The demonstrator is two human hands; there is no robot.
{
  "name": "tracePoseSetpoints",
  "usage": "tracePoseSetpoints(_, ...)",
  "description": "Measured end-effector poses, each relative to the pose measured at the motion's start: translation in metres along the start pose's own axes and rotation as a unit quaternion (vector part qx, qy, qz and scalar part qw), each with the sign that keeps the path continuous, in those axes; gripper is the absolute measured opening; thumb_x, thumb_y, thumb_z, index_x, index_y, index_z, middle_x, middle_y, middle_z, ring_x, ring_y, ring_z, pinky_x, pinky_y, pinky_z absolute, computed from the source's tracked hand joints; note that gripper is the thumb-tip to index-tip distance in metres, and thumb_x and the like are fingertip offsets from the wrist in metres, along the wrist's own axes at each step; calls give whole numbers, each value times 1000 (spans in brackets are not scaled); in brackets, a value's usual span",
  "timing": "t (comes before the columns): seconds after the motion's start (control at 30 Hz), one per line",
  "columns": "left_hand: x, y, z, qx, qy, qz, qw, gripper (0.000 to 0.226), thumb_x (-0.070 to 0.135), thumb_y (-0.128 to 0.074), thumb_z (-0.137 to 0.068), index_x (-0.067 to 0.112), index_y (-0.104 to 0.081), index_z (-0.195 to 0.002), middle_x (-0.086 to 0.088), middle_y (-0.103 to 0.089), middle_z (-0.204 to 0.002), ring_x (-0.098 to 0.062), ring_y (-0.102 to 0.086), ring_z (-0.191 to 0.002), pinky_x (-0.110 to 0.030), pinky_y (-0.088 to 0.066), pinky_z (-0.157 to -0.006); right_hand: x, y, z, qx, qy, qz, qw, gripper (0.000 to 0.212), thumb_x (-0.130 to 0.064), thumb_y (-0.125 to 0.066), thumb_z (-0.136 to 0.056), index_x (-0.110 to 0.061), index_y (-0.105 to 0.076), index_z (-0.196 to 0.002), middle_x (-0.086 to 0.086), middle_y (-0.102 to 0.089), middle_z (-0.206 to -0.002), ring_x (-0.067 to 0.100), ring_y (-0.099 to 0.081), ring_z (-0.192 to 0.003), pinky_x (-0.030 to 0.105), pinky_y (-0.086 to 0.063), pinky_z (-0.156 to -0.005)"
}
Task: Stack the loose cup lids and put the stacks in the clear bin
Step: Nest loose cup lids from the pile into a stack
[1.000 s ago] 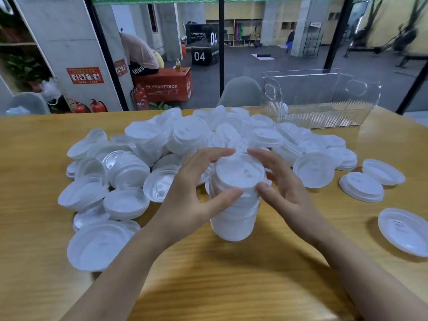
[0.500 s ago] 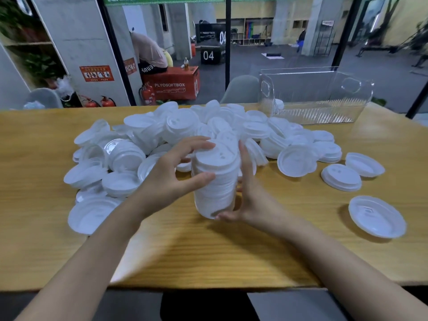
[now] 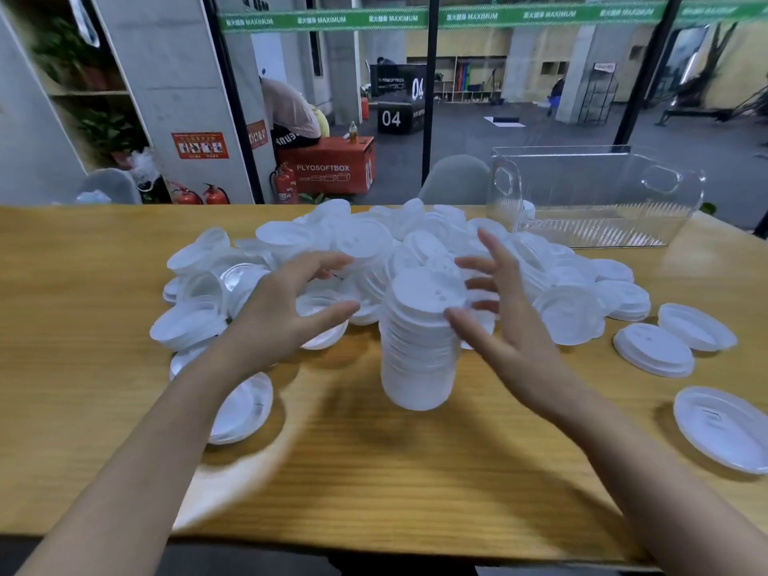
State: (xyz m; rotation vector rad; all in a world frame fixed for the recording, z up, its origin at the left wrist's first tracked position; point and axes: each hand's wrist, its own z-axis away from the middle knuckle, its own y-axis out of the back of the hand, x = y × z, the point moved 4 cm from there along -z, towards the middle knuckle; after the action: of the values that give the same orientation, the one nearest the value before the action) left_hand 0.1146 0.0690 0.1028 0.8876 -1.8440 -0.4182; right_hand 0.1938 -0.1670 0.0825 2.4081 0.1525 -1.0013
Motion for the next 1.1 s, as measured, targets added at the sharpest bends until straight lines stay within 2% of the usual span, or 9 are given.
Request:
tracePoseSetpoints(0.17, -35, 1, 11, -51, 4, -224, 973, 74, 73, -59, -69, 39, -48, -133, 25, -46, -130, -5, -37, -122, -32, -28, -105, 1, -8, -17, 81, 48, -46, 995, 56, -47, -47, -95, -35, -28, -146, -10, -50, -136, 12, -54, -119, 26, -44, -98)
tracePoseSetpoints(0.27, -39, -4, 13, -50, -17, -285, 957, 66, 57, -73, -76, 29, -53, -132, 12, -52, -130, -16, -43, -122, -31, -25, -102, 8, -11, -9, 101, 62, -46, 992, 48, -41, -42, -98, -29, -31, -143, -6, -51, -135, 15, -55, -118, 27, -44, -99)
tracePoseSetpoints(0.37, -36, -20, 8, -86, -18, -361, 929, 64, 54, -65, -86, 26, -44, -139, 8, -49, -139, -19, -46, -126, -32, -24, -104, 12, -9, -1, 95, 69, -53, 992, 44, -38, -39, -99, -27, -34, -142, -5, -51, -135, 18, -54, -119, 28, -45, -98)
tracePoseSetpoints(0.5, -35, -39, -4, -100, 16, -445, 890, 55, 38, -56, -96, 20, -32, -142, 3, -50, -138, -21, -52, -117, -31, -31, -98, 10, -7, 2, 88, 72, -42, 993, 50, -56, -34, -100, -28, -36, -142, -4, -51, -137, 20, -53, -121, 31, -43, -99)
tracePoseSetpoints(0.57, -32, -39, -7, -59, 21, -409, 910, 50, 18, -54, -95, 20, -34, -142, 0, -56, -129, -24, -56, -107, -30, -36, -88, 9, -9, 2, 79, 77, -33, 993, 50, -60, -33, -100, -32, -35, -141, -5, -50, -139, 22, -53, -122, 35, -43, -99)
tracePoseSetpoints(0.67, -27, -26, -4, 49, 76, -141, 986, 56, 9, -59, -90, 25, -40, -140, -3, -62, -118, -22, -59, -98, -30, -46, -79, 9, -10, 3, 66, 74, -23, 995, 51, -61, -32, -99, -33, -37, -141, -6, -49, -140, 21, -52, -124, 36, -43, -99)
tracePoseSetpoints(0.8, -39, -19, -1, 68, 183, 179, 964, 37, 18, -67, -90, 31, -54, -122, 1, -64, -119, -18, -63, -105, -34, -53, -89, 8, -13, 4, 32, 78, 19, 996, 53, -60, -31, -100, -26, -40, -139, -14, -46, -140, 8, -44, -131, 20, -34, -105)
tracePoseSetpoints(1.0, -50, -32, 5, 49, 105, -74, 990, 25, 10, -59, -93, 18, -62, -117, 5, -49, -124, -10, -47, -111, -1, -31, -81, 10, -10, 5, 23, 83, 47, 995, 47, -58, -32, -101, -33, -38, -141, -21, -41, -143, 8, -39, -136, 24, -31, -111)
tracePoseSetpoints(1.1, -51, -34, 9, 28, 80, -108, 991, 32, 34, -55, -93, 17, -63, -119, 4, -56, -122, -18, -50, -116, -20, -34, -90, 12, -5, 8, 20, 90, 74, 993, 48, -57, -33, -101, -33, -37, -142, -14, -42, -145, 12, -37, -140, 33, -33, -112)
